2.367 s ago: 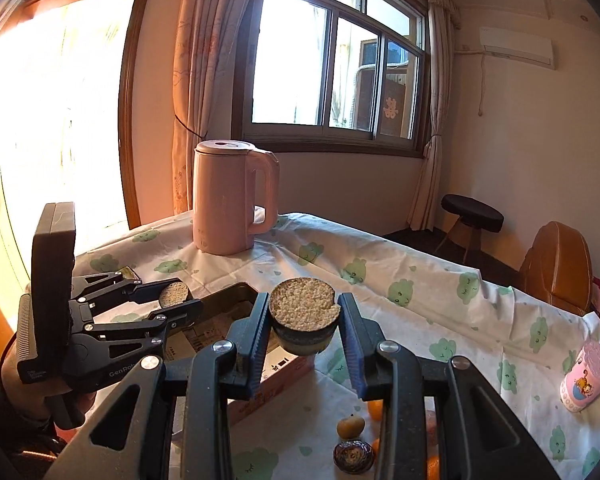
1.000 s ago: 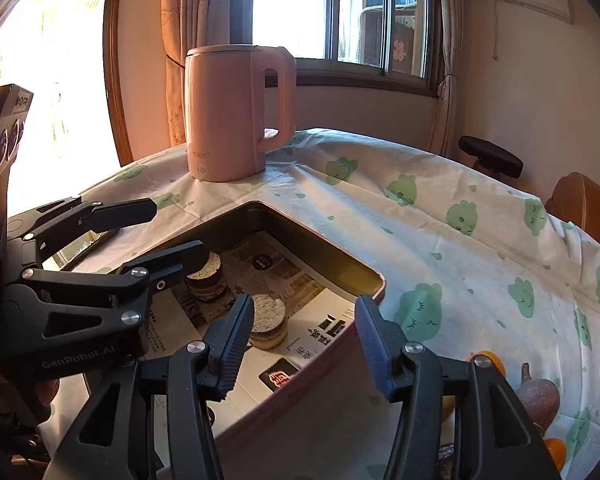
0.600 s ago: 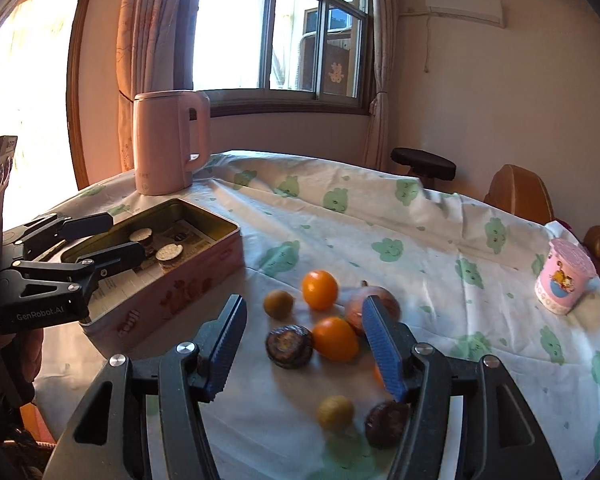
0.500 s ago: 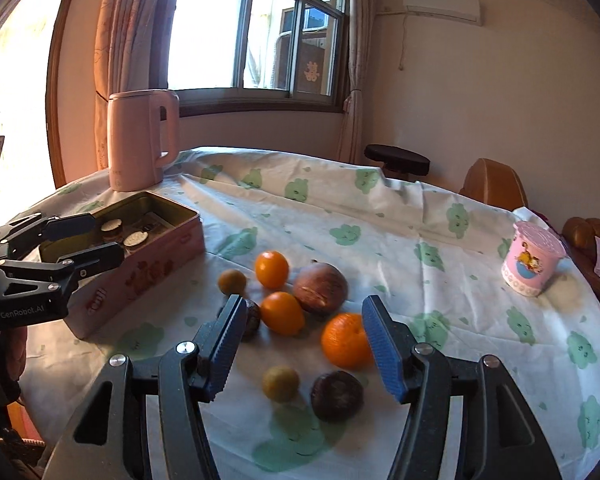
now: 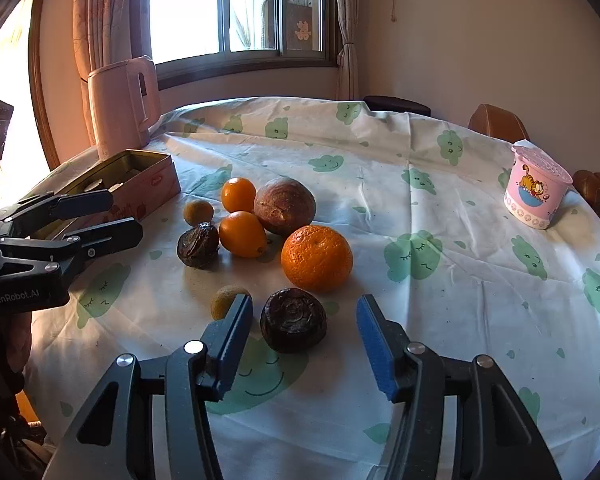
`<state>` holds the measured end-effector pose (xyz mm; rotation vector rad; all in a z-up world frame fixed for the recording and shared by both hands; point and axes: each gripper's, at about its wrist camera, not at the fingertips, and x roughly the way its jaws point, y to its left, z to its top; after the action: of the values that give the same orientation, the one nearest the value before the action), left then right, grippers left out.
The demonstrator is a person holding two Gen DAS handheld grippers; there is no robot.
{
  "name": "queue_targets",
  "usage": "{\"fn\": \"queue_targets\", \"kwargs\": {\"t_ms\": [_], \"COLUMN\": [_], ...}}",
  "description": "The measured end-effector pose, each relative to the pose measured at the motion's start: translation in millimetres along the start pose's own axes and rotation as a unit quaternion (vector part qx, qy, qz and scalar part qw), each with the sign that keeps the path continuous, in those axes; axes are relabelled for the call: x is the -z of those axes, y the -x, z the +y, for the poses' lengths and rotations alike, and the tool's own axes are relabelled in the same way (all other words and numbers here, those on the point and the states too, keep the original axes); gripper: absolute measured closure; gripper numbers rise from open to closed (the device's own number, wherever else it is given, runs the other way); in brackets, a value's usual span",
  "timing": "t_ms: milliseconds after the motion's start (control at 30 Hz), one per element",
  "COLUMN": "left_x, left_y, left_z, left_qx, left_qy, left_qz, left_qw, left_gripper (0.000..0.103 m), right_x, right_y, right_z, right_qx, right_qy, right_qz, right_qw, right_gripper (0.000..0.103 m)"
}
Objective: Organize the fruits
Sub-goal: 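Grasp a dark passion fruit with the right tool while the left tool grasps another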
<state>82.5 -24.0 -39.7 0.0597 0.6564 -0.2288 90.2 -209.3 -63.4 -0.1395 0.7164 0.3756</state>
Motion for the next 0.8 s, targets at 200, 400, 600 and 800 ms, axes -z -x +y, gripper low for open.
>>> {"fn": "queue_targets", "kwargs": {"t_ms": [200,400,600,800], "left_x": [-5.0,-8.0,-10.6,-10.8], "left_y": [-20.2,-35.8,-55.7,-63.4], "left_z": [-10.1,-22.3,-26.2,-20.3], "left_qx": [0.009,0.025,0.042,0.065], "left_qy": [-0.018,-0.044,-0.042,-0.020], "left_qz": [0.032,0.059,0.098,0.114], "left_qw": [0.9993,0.9969,0.9934,0.9912], "left_gripper": [0.028,0.029,0.043,0.060], "right_x": [-1.8,-2.8,-4.6,-5.2], "right_y": [-13.1,-19.2,-16.8,-18.4], "right_z": [0.5,-5.8,-4.0,-3.8], "right_qx": [-0.010,-0.032,-0.017,-0.016], "right_qy": [0.002,-0.012,-0.006,-0.003], "right_qz": [0.034,0.046,0.038,0.040], "right_qw": [0.999,0.998,0.999,0.999], "right_gripper": [0.058,0.064,0.064,0.064]}}
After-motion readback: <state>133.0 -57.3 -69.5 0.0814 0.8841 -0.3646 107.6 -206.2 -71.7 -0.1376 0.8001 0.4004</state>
